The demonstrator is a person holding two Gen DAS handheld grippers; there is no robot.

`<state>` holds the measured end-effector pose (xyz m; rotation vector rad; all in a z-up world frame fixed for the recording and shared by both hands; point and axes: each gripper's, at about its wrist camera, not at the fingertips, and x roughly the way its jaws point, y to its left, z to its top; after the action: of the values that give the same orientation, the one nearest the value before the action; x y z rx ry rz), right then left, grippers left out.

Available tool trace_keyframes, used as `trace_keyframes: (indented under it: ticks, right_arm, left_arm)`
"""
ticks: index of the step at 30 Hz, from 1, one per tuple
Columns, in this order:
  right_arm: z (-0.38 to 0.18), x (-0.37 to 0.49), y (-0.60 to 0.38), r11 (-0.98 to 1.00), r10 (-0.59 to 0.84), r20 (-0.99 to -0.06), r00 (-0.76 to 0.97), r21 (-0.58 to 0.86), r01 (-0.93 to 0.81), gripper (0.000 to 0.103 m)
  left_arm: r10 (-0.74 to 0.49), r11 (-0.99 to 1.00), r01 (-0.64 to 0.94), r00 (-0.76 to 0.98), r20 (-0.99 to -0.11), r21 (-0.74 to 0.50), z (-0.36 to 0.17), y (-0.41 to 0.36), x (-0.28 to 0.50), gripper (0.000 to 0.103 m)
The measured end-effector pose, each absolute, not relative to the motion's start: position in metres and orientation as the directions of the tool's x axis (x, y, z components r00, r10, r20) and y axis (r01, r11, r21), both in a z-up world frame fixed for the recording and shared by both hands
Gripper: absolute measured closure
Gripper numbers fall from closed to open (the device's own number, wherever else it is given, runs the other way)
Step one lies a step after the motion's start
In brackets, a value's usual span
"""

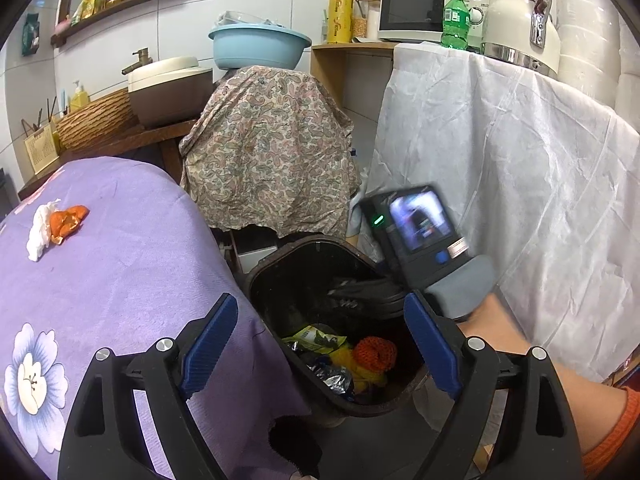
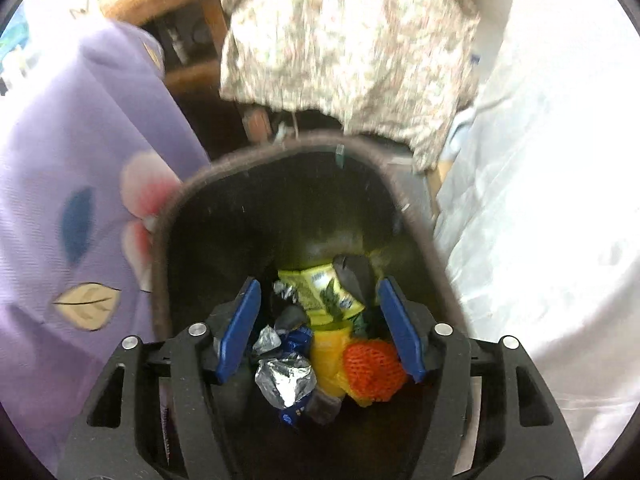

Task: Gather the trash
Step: 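Move both open tools back over the table toward the tissue and orange peel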

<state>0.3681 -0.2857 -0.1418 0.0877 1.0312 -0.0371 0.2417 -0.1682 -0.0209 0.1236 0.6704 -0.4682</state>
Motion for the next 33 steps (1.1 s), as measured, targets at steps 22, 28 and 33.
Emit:
trace_keyframes:
  ticks: [22,28,33]
  right_arm:
    - [0.023,0.402,-0.101,0.873,0.427,-0.697,0.576,0.152,-0.463,0.034]
    - [0.021,0.434,-0.026,0.811,0.48,-0.74,0.471,0.169,-0.561,0.034]
    - [0.01,0.465,0.025,0.789,0.422,-0.781,0.46,0.067,-0.611,0.034]
  left_arm:
    - [-0.142,0.975,0.22,0.745,-0.652,0.039,0.007,-0.029,0.258,0.015]
    - [-0.042,0.993,0.104,0.72,-0.692,0.048,0.003,0.04,0.28,0.015]
    - [0.001,0.999,0.022,0.718,-0.696,0.025,0.009,0.086,0.288,0.015]
